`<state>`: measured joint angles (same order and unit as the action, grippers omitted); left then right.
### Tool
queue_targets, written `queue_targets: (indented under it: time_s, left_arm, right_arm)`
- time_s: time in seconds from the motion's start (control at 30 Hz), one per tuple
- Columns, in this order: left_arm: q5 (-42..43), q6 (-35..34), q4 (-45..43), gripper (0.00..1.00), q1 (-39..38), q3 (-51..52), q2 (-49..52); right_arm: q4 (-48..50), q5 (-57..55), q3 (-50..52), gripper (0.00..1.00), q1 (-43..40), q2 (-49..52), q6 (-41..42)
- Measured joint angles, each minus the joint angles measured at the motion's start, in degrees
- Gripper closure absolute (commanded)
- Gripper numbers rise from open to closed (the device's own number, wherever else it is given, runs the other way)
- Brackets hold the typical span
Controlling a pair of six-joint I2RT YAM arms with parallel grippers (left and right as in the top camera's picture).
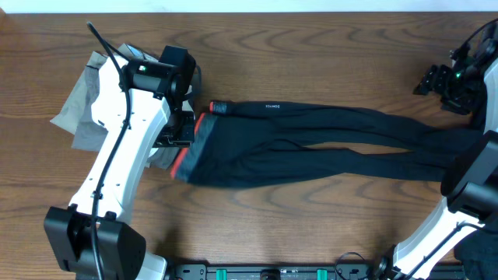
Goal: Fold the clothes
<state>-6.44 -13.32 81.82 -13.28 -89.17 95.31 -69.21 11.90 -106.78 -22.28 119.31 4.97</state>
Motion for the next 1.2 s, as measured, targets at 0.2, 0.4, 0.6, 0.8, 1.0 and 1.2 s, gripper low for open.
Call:
queue_targets:
  time_s: [0.2,0.4,0.6,0.8,1.0,1.2]
  left_arm:
    - [2.6,1.0,-6.2,0.52,0.0,0.0,0.0]
    - [11.9,6.4,-18.7,0.44,-2.1,0.0,0.1]
    - [15.2,9.3,-25.0,0.43,-6.1,0.0,4.4]
    - [14.8,11.2,-28.7,0.43,-7.0,0.0,14.8]
    - [13.3,11.8,-30.3,0.68,-6.6,0.2,21.1]
    - [12.4,12.2,-31.1,0.94,-6.7,0.2,22.6]
  right_arm:
    - [0.5,0.0,0.9,0.20,1.3,0.0,0.0]
    - [1.4,1.4,1.2,0.18,3.6,0.0,-0.3]
    - [1.3,1.8,1.2,0.17,5.1,0.0,-0.5]
    - [0.2,1.8,1.2,0.17,5.1,0.0,-0.5]
    - [-0.4,1.8,1.2,0.17,5.1,0.0,-0.7]
    - [-0.4,1.8,1.3,0.17,5.1,0.0,-0.7]
